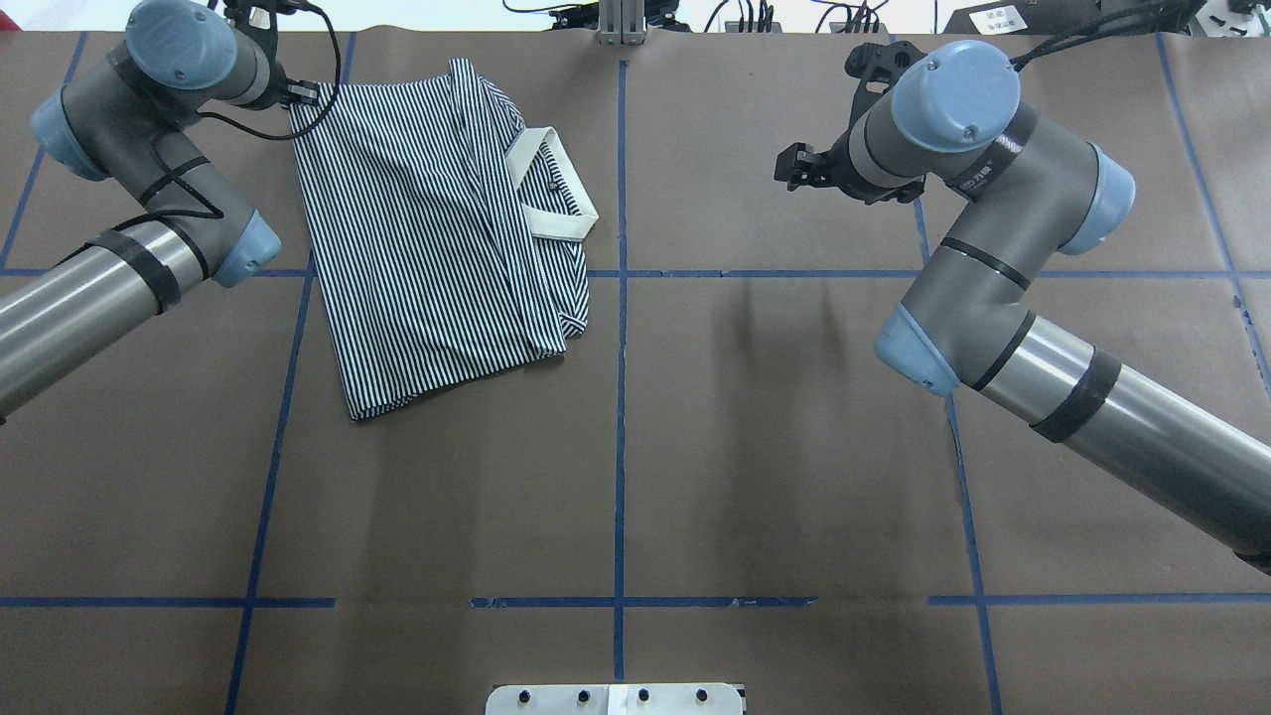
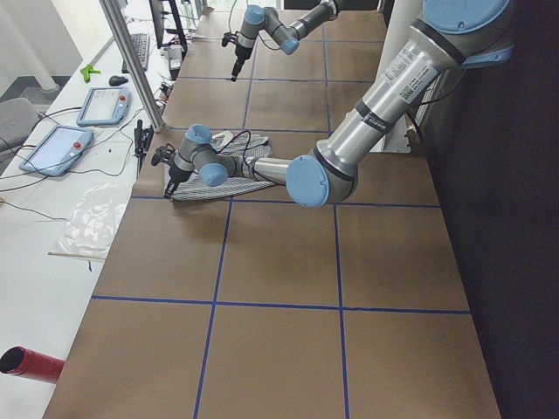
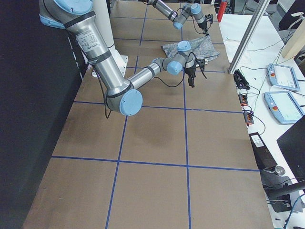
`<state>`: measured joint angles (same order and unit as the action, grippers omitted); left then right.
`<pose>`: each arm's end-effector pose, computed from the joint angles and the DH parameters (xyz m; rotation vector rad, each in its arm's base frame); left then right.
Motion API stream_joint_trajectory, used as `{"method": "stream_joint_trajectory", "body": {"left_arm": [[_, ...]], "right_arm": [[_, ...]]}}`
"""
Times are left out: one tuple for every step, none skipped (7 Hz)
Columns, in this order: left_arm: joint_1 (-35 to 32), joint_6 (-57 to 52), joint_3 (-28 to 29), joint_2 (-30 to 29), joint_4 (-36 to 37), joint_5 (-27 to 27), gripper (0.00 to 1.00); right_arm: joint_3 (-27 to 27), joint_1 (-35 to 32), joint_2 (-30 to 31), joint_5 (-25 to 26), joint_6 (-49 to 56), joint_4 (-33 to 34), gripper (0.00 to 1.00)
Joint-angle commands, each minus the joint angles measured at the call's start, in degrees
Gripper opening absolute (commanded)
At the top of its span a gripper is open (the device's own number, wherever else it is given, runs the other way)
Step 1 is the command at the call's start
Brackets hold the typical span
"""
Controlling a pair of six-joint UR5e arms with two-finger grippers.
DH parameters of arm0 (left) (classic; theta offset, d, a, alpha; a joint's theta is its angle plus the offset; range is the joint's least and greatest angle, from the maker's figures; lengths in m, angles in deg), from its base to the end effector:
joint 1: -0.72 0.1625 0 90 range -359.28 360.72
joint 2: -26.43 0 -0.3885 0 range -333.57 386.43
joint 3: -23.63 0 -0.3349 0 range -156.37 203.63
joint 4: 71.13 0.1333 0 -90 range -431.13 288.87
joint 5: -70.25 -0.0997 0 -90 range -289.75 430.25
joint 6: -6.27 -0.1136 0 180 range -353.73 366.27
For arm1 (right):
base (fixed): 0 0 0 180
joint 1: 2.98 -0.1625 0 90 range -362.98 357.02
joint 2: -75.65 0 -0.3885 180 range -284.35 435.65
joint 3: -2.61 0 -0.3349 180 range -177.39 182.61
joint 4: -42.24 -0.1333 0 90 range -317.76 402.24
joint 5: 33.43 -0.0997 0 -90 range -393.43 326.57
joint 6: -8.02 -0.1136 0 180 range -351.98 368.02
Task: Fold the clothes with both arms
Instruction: 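Move the right gripper over to the cream collar of the shirt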
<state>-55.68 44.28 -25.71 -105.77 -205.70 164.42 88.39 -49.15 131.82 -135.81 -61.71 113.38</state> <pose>0.3090 -0.6910 0.4480 0.6122 0.5264 -0.0435 -0.3761 -0.5491 0.3187 0.2931 -0.8199 0.3319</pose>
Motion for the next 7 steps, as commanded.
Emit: {"method": "stream_joint_trajectory", "body": {"left_arm": [[-3.25,-7.57,-1.02,1.33,-1.92,7.80,1.00],[-4.23,-9.51,-3.02,3.25,-2.10,9.79,1.00],[-4.24,-9.45,-5.56,4.75,-2.10,9.81,1.00],[-4.24,-9.27,-6.72,4.85,-2.02,9.98,1.00],[-4.24,-9.27,-6.82,4.94,-2.02,9.98,1.00],[-4.24,-9.18,-6.82,4.94,-2.02,9.98,1.00],[-4.24,-9.10,-6.82,4.94,-2.02,9.98,1.00]], "right_arm": [[-6.88,1.77,-8.05,1.30,-9.23,-0.21,0.98],[-11.90,3.44,-13.15,5.05,-13.90,-0.39,0.94],[-16.47,5.63,-18.33,7.26,-21.25,-0.48,0.85],[-20.34,7.92,-21.95,11.38,-26.81,-0.91,0.82],[-24.99,10.11,-24.34,14.20,-31.39,-4.92,0.82],[-32.52,12.14,-27.32,18.58,-33.09,-10.97,0.82],[-35.21,13.11,-29.18,18.97,-34.32,-11.37,0.82]]}}
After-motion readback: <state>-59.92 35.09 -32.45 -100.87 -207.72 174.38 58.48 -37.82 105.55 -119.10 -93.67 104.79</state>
